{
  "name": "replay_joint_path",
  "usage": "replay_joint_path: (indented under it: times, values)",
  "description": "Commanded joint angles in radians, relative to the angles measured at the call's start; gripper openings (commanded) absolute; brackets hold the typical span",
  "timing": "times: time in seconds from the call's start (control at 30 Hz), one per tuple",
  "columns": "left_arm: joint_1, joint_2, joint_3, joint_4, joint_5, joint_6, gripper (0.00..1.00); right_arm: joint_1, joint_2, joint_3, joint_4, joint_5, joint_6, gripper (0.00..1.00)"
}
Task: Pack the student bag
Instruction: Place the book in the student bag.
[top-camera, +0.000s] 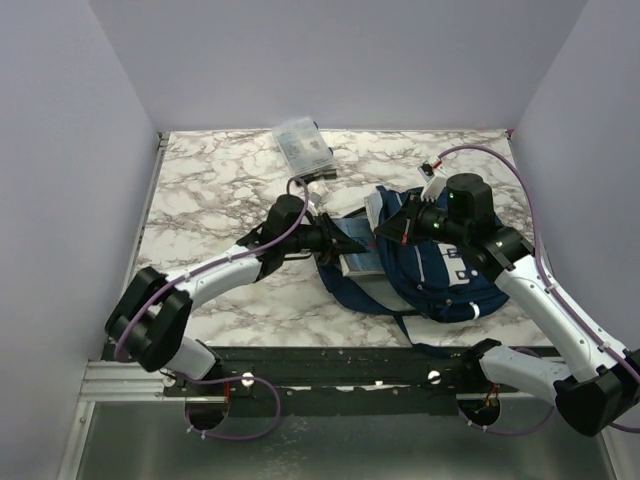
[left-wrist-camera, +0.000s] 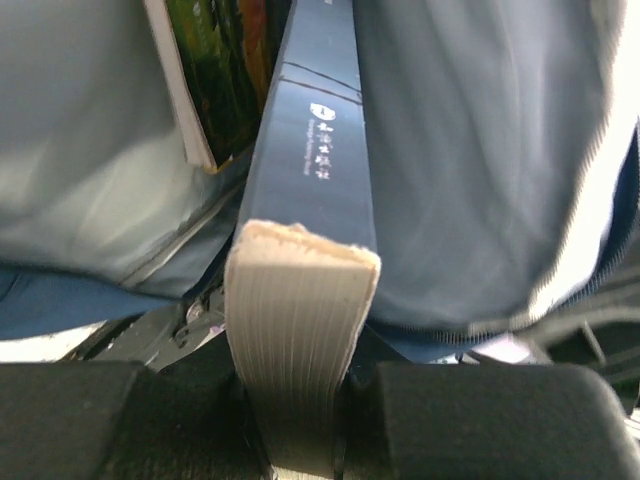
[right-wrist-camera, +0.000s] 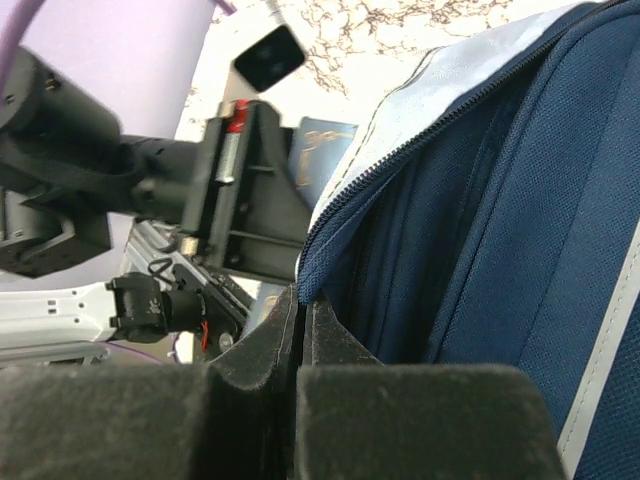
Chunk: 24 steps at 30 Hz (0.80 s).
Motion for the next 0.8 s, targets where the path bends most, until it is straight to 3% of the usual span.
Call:
replay_joint_path:
  times: [0.0,0.13,0.47,0.6,0.77]
  values:
    - [-0.052,0.158,0.145,0.262,0.003,-0.074,0.0,0.004,-0.043,0.011,0.131,-0.09,0.047,0.0]
    - [-0.112,0.326,0.26,0.396,-0.007,-0.137,0.0,0.004,-0.063,-0.008,0.101,-0.08,0.05,0.01]
    - [-0.192,0.655,0.476,0.446,-0.112,-0.16,0.01,0.004,-0.12,-0.061,0.043,-0.05,0.047,0.01]
    - [-0.205,0.67,0.49,0.445,-0.114,-0.136,0.27,0.003,-0.143,-0.068,0.011,-0.034,0.029,0.01]
    - [-0.202,0.606,0.433,0.402,-0.114,-0.072,0.43,0.003,-0.162,-0.087,-0.008,-0.019,0.014,0.01]
